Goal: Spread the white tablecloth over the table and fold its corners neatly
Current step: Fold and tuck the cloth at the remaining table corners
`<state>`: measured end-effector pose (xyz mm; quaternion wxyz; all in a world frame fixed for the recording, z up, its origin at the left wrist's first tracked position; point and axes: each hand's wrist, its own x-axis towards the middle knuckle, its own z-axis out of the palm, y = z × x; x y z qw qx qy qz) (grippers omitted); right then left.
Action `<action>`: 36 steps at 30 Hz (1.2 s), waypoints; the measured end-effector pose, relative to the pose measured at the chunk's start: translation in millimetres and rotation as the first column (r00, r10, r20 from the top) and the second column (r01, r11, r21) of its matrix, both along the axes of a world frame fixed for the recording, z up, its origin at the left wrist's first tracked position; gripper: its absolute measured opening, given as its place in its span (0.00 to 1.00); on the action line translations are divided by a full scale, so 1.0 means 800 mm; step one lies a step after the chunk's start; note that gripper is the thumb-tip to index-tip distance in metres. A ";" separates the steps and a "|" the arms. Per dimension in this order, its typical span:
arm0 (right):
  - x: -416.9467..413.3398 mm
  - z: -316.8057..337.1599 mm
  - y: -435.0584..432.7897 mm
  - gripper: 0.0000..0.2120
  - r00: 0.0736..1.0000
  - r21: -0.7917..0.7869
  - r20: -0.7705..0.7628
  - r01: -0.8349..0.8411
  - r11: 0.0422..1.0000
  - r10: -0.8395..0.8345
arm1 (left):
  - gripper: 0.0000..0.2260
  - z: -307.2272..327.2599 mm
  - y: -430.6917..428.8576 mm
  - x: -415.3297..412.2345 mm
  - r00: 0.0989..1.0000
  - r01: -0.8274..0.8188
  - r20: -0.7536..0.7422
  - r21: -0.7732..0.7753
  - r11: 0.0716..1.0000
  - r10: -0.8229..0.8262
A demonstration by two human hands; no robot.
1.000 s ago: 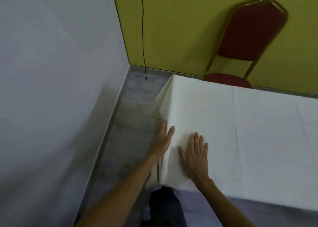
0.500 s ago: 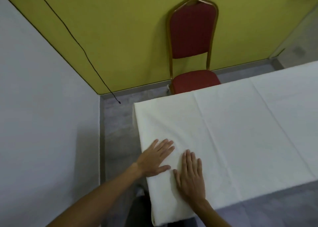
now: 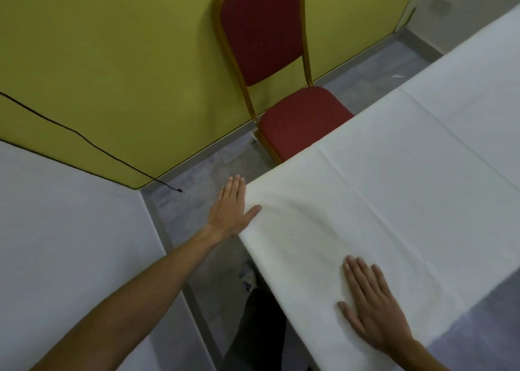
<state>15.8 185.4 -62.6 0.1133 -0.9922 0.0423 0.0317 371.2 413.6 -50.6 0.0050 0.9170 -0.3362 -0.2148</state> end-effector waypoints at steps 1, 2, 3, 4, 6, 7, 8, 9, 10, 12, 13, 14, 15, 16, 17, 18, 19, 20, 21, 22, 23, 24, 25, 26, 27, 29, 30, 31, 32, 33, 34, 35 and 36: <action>0.003 0.001 0.001 0.35 1.000 -0.011 -0.007 -0.003 1.000 0.003 | 0.42 -0.001 0.010 0.018 0.999 0.018 -0.050 -0.019 1.000 -0.019; 0.005 0.001 0.001 0.35 1.000 -0.018 -0.021 -0.004 1.000 0.004 | 0.41 -0.002 0.019 0.034 0.991 0.064 -0.113 -0.048 0.997 -0.069; 0.006 0.002 0.002 0.35 0.999 -0.022 -0.044 -0.004 1.000 0.003 | 0.40 -0.001 0.029 0.046 0.977 0.129 -0.161 -0.080 0.988 -0.141; 0.007 0.005 0.005 0.35 0.998 -0.024 -0.063 0.006 1.000 -0.007 | 0.40 0.001 0.037 0.055 0.961 0.199 -0.175 -0.101 0.975 -0.215; 0.016 0.017 0.019 0.37 0.994 -0.048 -0.082 0.071 0.996 -0.075 | 0.43 0.007 0.051 0.070 0.933 0.303 -0.164 -0.118 0.946 -0.320; 0.026 0.023 0.030 0.39 0.988 -0.063 -0.090 0.120 0.991 -0.125 | 0.45 0.010 0.057 0.075 0.925 0.322 -0.168 -0.130 0.938 -0.341; 0.043 0.028 0.043 0.40 0.979 -0.062 -0.108 0.169 0.984 -0.175 | 0.47 0.011 0.063 0.077 0.922 0.323 -0.177 -0.143 0.935 -0.345; 0.066 0.034 0.059 0.40 0.966 -0.043 -0.142 0.212 0.976 -0.216 | 0.49 0.010 0.068 0.077 0.922 0.313 -0.185 -0.155 0.937 -0.339; 0.095 0.039 0.075 0.40 0.955 -0.017 -0.179 0.240 0.971 -0.239 | 0.50 0.006 0.073 0.077 0.923 0.292 -0.208 -0.168 0.941 -0.324; 0.163 0.041 0.110 0.41 0.949 0.049 -0.210 0.249 0.967 -0.234 | 0.52 -0.002 0.082 0.079 0.919 0.229 -0.278 -0.196 0.953 -0.278; 0.197 0.041 0.126 0.42 0.955 0.090 -0.213 0.230 0.969 -0.207 | 0.53 -0.007 0.086 0.080 0.917 0.208 -0.297 -0.212 0.955 -0.266; 0.232 0.043 0.143 0.43 0.963 0.129 -0.214 0.193 0.973 -0.163 | 0.52 -0.012 0.088 0.081 0.914 0.198 -0.306 -0.235 0.952 -0.266; 0.264 0.044 0.159 0.43 0.972 0.161 -0.205 0.148 0.976 -0.113 | 0.50 -0.014 0.089 0.082 0.910 0.199 -0.308 -0.266 0.943 -0.278; 0.293 0.042 0.173 0.43 0.980 0.170 -0.189 0.098 0.981 -0.065 | 0.44 -0.017 0.088 0.083 0.907 0.200 -0.305 -0.292 0.935 -0.290; 0.318 0.040 0.183 0.43 0.983 0.154 -0.182 0.050 0.987 -0.022 | 0.37 -0.019 0.087 0.085 0.911 0.199 -0.292 -0.309 0.930 -0.292; 0.340 0.036 0.191 0.43 0.983 0.128 -0.186 0.012 0.992 0.012 | 0.31 -0.021 0.087 0.087 0.917 0.193 -0.280 -0.316 0.929 -0.286; 0.359 0.030 0.194 0.43 0.981 0.106 -0.192 -0.017 0.994 0.037 | 0.25 -0.023 0.087 0.089 0.923 0.184 -0.268 -0.326 0.927 -0.278; 0.373 0.024 0.196 0.43 0.976 0.093 -0.209 -0.037 0.995 0.056 | 0.20 -0.026 0.088 0.090 0.926 0.168 -0.265 -0.345 0.923 -0.268; 0.383 0.018 0.196 0.43 0.970 0.083 -0.235 -0.050 0.995 0.068 | 0.16 -0.030 0.090 0.090 0.930 0.144 -0.266 -0.377 0.915 -0.256; 0.389 0.013 0.196 0.43 0.962 0.069 -0.261 -0.059 0.996 0.075 | 0.14 -0.036 0.092 0.090 0.934 0.117 -0.265 -0.409 0.905 -0.241; 0.392 0.009 0.196 0.43 0.960 0.053 -0.270 -0.069 0.996 0.081 | 0.13 -0.043 0.095 0.089 0.939 0.091 -0.263 -0.435 0.896 -0.223; 0.394 0.005 0.196 0.43 0.961 0.036 -0.265 -0.076 0.996 0.083 | 0.13 -0.052 0.097 0.088 0.944 0.059 -0.266 -0.450 0.891 -0.197; 0.394 0.003 0.196 0.42 0.962 0.024 -0.261 -0.081 0.996 0.084 | 0.13 -0.063 0.098 0.087 0.947 0.021 -0.278 -0.451 0.892 -0.162; 0.394 0.001 0.196 0.41 0.961 0.018 -0.262 -0.085 0.996 0.086 | 0.13 -0.075 0.101 0.085 0.947 -0.026 -0.299 -0.441 0.897 -0.119; 0.394 0.000 0.196 0.40 0.961 0.016 -0.261 -0.088 0.996 0.089 | 0.13 -0.087 0.103 0.083 0.942 -0.074 -0.326 -0.421 0.904 -0.074; 0.394 0.000 0.196 0.39 0.964 0.019 -0.249 -0.095 0.995 0.096 | 0.16 -0.107 0.105 0.077 0.933 -0.148 -0.359 -0.391 0.908 -0.003; 0.394 -0.001 0.196 0.38 0.965 0.023 -0.243 -0.095 0.995 0.098 | 0.19 -0.116 0.106 0.075 0.933 -0.172 -0.358 -0.388 0.906 0.024; 0.395 -0.001 0.195 0.37 0.967 0.029 -0.236 -0.092 0.995 0.097 | 0.21 -0.122 0.108 0.073 0.934 -0.185 -0.355 -0.383 0.905 0.041; 0.395 -0.001 0.195 0.37 0.969 0.032 -0.229 -0.090 0.995 0.095 | 0.22 -0.128 0.112 0.071 0.934 -0.191 -0.353 -0.369 0.909 0.053; 0.394 -0.002 0.194 0.37 0.970 0.033 -0.225 -0.091 0.995 0.096 | 0.22 -0.134 0.118 0.072 0.936 -0.193 -0.346 -0.346 0.918 0.066; 0.394 -0.002 0.194 0.37 0.969 0.030 -0.225 -0.096 0.995 0.101 | 0.22 -0.141 0.127 0.074 0.938 -0.193 -0.338 -0.318 0.928 0.079; 0.393 -0.002 0.194 0.37 0.969 0.029 -0.223 -0.100 0.995 0.104 | 0.22 -0.147 0.139 0.078 0.940 -0.190 -0.330 -0.301 0.934 0.084; 0.393 -0.002 0.194 0.37 0.970 0.032 -0.219 -0.101 0.994 0.105 | 0.22 -0.151 0.150 0.083 0.943 -0.187 -0.321 -0.302 0.935 0.085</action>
